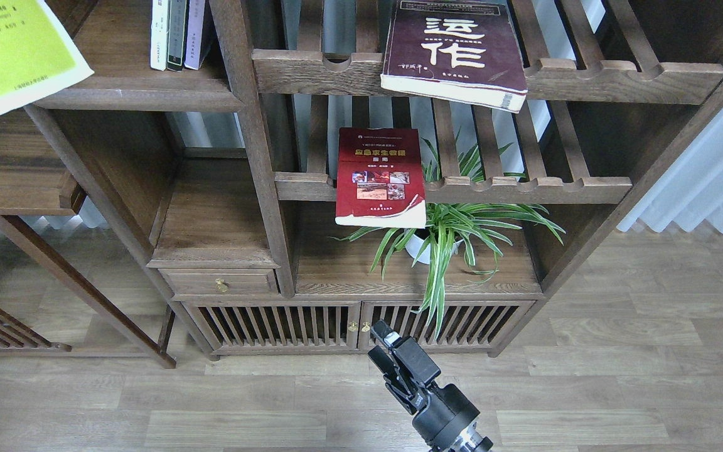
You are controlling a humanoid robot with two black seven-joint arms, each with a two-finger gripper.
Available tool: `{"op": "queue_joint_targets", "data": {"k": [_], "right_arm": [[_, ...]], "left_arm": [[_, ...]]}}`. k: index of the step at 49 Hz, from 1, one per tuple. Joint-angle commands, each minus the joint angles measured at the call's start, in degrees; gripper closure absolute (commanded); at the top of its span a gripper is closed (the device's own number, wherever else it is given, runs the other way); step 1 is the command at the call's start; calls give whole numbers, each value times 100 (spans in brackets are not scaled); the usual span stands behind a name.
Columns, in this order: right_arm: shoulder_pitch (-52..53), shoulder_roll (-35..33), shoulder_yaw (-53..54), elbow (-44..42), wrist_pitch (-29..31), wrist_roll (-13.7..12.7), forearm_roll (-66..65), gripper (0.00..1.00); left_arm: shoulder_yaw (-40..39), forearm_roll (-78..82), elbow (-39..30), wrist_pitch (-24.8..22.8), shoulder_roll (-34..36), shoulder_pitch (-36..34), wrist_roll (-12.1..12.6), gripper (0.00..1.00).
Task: Organize books on shelf
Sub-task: 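Lift the yellow-green book with the left gripper toward the upper shelf, then place the yellow-green book onto the upper shelf with the left gripper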
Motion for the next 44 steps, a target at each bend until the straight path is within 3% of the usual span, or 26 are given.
{"op": "queue_joint_targets", "data": {"k": [1, 5, 6, 9, 39, 44], "right_arm": [[6, 0, -3, 0, 0, 4, 0, 3], [6, 0, -3, 0, 0, -4, 0, 3], [6, 0, -3, 0, 0, -4, 9, 3], [6, 0, -3, 0, 0, 4, 9, 3], [-20, 0, -3, 9, 0, 4, 9, 3], [-29, 0, 6, 9, 0, -4, 9, 3]], "left_arm": [[75, 19, 85, -1, 64, -233, 257, 94], [102, 72, 173, -1, -6, -321, 494, 94], [145, 203, 260, -1, -76, -434, 782, 94], [190, 283, 287, -1, -173, -479, 899, 94], [251, 1285, 771, -1, -621, -1419, 943, 94], [295, 1452, 894, -1, -630, -1507, 1066, 94]]}}
